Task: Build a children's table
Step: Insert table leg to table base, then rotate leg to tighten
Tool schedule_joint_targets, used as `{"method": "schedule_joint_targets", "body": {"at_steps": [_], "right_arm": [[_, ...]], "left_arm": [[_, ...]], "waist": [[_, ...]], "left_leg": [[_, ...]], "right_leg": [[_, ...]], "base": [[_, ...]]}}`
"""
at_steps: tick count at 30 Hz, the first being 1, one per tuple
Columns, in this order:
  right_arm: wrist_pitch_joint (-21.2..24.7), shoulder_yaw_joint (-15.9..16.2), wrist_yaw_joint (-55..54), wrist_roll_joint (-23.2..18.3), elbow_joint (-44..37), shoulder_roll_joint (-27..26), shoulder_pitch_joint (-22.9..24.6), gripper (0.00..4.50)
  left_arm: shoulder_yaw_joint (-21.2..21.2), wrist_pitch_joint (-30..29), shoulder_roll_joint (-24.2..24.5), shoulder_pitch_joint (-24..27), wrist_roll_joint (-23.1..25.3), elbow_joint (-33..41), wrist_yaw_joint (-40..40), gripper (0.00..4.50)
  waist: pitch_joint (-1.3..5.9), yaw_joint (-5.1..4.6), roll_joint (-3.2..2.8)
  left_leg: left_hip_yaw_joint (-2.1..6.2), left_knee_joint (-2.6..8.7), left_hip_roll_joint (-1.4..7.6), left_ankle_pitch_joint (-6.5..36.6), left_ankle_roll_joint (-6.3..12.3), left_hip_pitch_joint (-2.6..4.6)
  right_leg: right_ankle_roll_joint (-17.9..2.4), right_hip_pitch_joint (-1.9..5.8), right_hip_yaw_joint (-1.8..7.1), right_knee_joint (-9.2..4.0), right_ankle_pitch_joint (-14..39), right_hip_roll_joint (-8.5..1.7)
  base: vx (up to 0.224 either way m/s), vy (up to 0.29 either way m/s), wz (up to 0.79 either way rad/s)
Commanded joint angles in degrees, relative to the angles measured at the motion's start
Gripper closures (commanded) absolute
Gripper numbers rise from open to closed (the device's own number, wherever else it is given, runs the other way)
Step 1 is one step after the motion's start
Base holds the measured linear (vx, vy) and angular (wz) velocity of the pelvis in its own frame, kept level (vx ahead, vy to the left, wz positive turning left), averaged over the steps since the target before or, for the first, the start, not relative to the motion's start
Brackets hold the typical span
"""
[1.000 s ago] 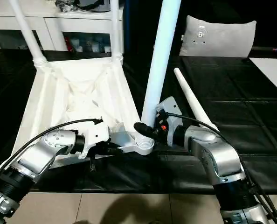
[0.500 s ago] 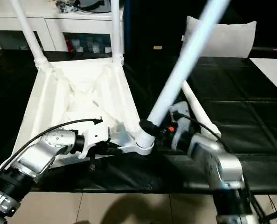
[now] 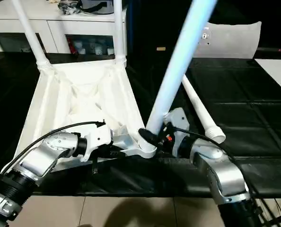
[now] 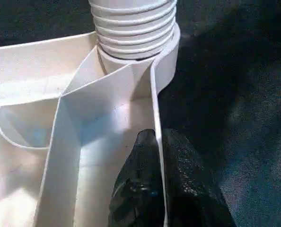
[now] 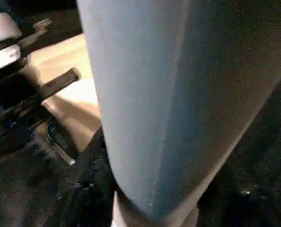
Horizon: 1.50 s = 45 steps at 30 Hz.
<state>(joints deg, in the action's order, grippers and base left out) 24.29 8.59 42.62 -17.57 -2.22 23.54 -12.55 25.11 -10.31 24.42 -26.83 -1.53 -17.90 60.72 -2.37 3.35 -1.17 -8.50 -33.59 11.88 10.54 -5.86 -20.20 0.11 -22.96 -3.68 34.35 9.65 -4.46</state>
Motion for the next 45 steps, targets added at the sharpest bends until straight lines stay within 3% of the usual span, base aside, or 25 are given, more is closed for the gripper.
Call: {"method": "schedule_joint_targets", "body": {"at_steps": [1,9,10,14,15,19,22,23,24,25,27,29,30,34,36,37,42,44,45], "right_arm": [[3.77,4.55,1.12,3.72,4.74,1.29,2.38,2.62],[3.41,7.66,4.55,4.4,8.6,1.76,-0.26,2.62],[3.29,8.01,5.17,4.49,9.03,1.64,-0.56,2.62],[3.36,8.23,5.55,4.59,9.56,0.96,-1.06,2.62],[3.41,8.25,5.37,4.5,9.8,0.63,-1.26,2.62],[4.39,6.78,2.19,3.96,10.6,-1.43,-1.65,2.62],[5.56,5.09,-2.02,4.34,11.5,-3.49,-2.31,2.62],[6.91,3.47,-7.52,5.33,13.08,-6.14,-3.47,2.62],[7.27,2.57,-10.19,5.69,14.16,-7.55,-4.21,2.62],[7.27,2.57,-10.19,5.69,14.16,-7.55,-4.21,2.62],[7.47,1.57,-12.57,5.8,15.28,-8.92,-4.99,2.62],[7.26,-0.64,-16.69,5.63,17.81,-11.68,-6.87,2.62],[6.88,-1.43,-18.38,5.6,19.12,-12.86,-7.88,2.62],[6.04,-0.7,-19.02,6.06,20.71,-14.35,-9.31,2.62],[6.1,-0.18,-18.42,6.09,20.69,-14.35,-9.3,2.62],[6.11,-0.1,-18.3,6.09,20.69,-14.34,-9.29,2.62],[4.83,0.39,-17.78,7.3,22.17,-14.75,-10.07,2.62],[3.52,0.06,-17.82,7.32,23.49,-15.05,-10.81,2.62],[3.1,-0.2,-17.81,7.16,23.89,-15.17,-11.06,2.62]], "left_arm": [[-0.48,2.61,0.74,-1.43,-0.23,1.06,1.62,4.5],[-0.93,3.63,1.28,-2.97,-0.27,-0.92,3.69,4.5],[-1.09,3.72,1.35,-3.16,-0.32,-1.23,3.94,4.5],[-1.62,3.27,1.51,-3.42,-0.62,-1.53,4.04,4.5],[-2.02,2.59,1.55,-3.32,-0.89,-1.31,3.82,4.5],[-3.51,-1.63,1.65,-1.69,-1.94,1.68,2.0,4.5],[-4.79,-6.46,1.4,0.04,-2.1,5.06,-1.28,4.5],[-5.99,-13.7,0.09,3.05,-2.09,11.59,-6.04,4.5],[-6.44,-17.19,-1.07,4.57,-2.21,15.0,-8.33,4.5],[-6.44,-17.19,-1.07,4.57,-2.21,15.0,-8.33,4.5],[-6.51,-19.83,-2.27,5.79,-2.12,17.82,-10.18,4.5],[-5.23,-23.14,-5.01,7.54,-1.02,21.85,-13.2,4.5],[-4.13,-24.36,-6.78,8.13,-0.23,23.19,-14.67,4.5],[-1.65,-24.8,-10.25,7.26,3.35,21.57,-18.54,4.5],[-1.76,-23.63,-10.13,6.43,4.02,20.15,-18.91,4.5],[-1.85,-23.4,-10.05,6.26,4.09,19.92,-18.93,4.5],[-2.39,-24.95,-8.12,5.49,4.2,21.2,-20.11,4.5],[-2.78,-25.26,-7.55,5.58,4.35,21.54,-20.0,4.5],[-2.96,-25.17,-7.43,5.59,4.39,21.51,-19.88,4.5]], "waist": [[2.76,0.0,-0.06],[2.79,-0.11,0.07],[2.81,-0.12,0.32],[2.88,-0.09,0.23],[2.85,-0.14,0.57],[2.78,-0.4,0.39],[2.63,-1.03,0.38],[2.61,-1.37,0.27],[2.42,-1.8,0.0],[2.4,-2.33,0.23],[2.47,-2.87,0.01],[2.23,-4.41,0.04],[2.3,-4.51,0.42],[2.24,-4.72,0.39],[2.15,-4.58,0.28],[2.11,-4.59,0.52],[2.14,-4.5,0.07],[2.05,-4.75,0.21],[2.0,-4.92,-0.03]], "left_leg": [[-0.4,4.48,0.26,19.34,0.61,-0.22],[-0.38,4.59,0.34,19.42,0.5,-0.16],[-0.4,4.59,0.35,19.54,0.54,-0.15],[-0.39,4.73,0.46,19.36,0.41,-0.07],[-0.43,4.75,0.43,19.32,0.45,-0.16],[-0.32,4.92,0.46,20.4,-0.14,-0.11],[-0.15,4.95,0.33,22.06,-0.44,-0.11],[-0.07,4.99,0.42,22.57,-0.91,-0.1],[0.25,5.2,0.47,23.41,-1.32,-0.4],[0.36,5.07,0.14,23.98,-1.38,-0.5],[0.48,4.86,0.12,25.58,-1.48,-0.15],[0.84,4.81,0.01,27.98,-1.06,-0.39],[0.76,4.63,-0.11,28.25,-0.83,-0.25],[0.75,4.46,-0.28,29.19,-0.06,0.25],[0.8,4.61,-0.22,30.14,0.18,0.27],[0.77,4.59,-0.3,30.33,0.32,0.26],[1.03,4.81,-0.25,31.58,0.16,0.28],[1.1,4.86,-0.29,32.15,0.18,0.15],[1.19,4.82,-0.29,33.02,0.19,0.27]], "right_leg": [[-5.83,2.14,1.84,-5.65,27.44,-2.54],[-6.33,2.21,1.82,-5.6,27.07,-2.55],[-6.34,2.24,1.82,-5.61,27.1,-2.55],[-6.82,2.23,1.88,-5.51,26.06,-2.61],[-6.77,2.28,1.86,-5.56,26.08,-2.57],[-7.04,2.23,1.8,-5.5,26.46,-2.61],[-6.17,2.09,1.6,-5.85,29.49,-2.61],[-6.05,2.0,1.65,-5.69,30.15,-2.66],[-5.98,2.14,1.39,-5.69,31.45,-2.77],[-4.99,2.09,1.05,-6.09,33.5,-2.6],[-4.43,1.75,0.99,-6.25,34.62,-2.59],[-3.79,1.56,0.46,-6.89,35.93,-2.43],[-3.46,1.47,0.34,-7.15,36.67,-2.39],[-2.25,1.06,-0.01,-7.96,38.3,-2.37],[-2.17,1.0,-0.08,-8.06,37.2,-2.29],[-1.96,0.97,-0.15,-8.19,37.5,-2.24],[-1.98,0.96,-0.21,-8.06,37.26,-2.45],[-1.8,1.0,-0.38,-8.2,37.81,-2.43],[-1.47,0.98,-0.7,-8.51,38.58,-2.53]], "base": [[0.0,0.0,0.0],[0.0,0.0,0.0],[0.0,0.0,0.0],[0.0,0.0,0.0],[0.0,0.0,0.0],[0.0,0.0,0.0],[0.0,0.0,0.0],[0.0,0.0,0.0],[0.0,0.0,0.0],[0.0,0.0,0.0],[0.0,0.0,0.0],[0.0,0.0,0.0],[0.0,0.0,0.0],[0.0,0.0,0.0],[0.0,0.0,0.0],[0.0,0.0,0.0],[0.0,0.0,0.0],[0.0,0.0,0.0],[0.0,0.0,0.0]]}}
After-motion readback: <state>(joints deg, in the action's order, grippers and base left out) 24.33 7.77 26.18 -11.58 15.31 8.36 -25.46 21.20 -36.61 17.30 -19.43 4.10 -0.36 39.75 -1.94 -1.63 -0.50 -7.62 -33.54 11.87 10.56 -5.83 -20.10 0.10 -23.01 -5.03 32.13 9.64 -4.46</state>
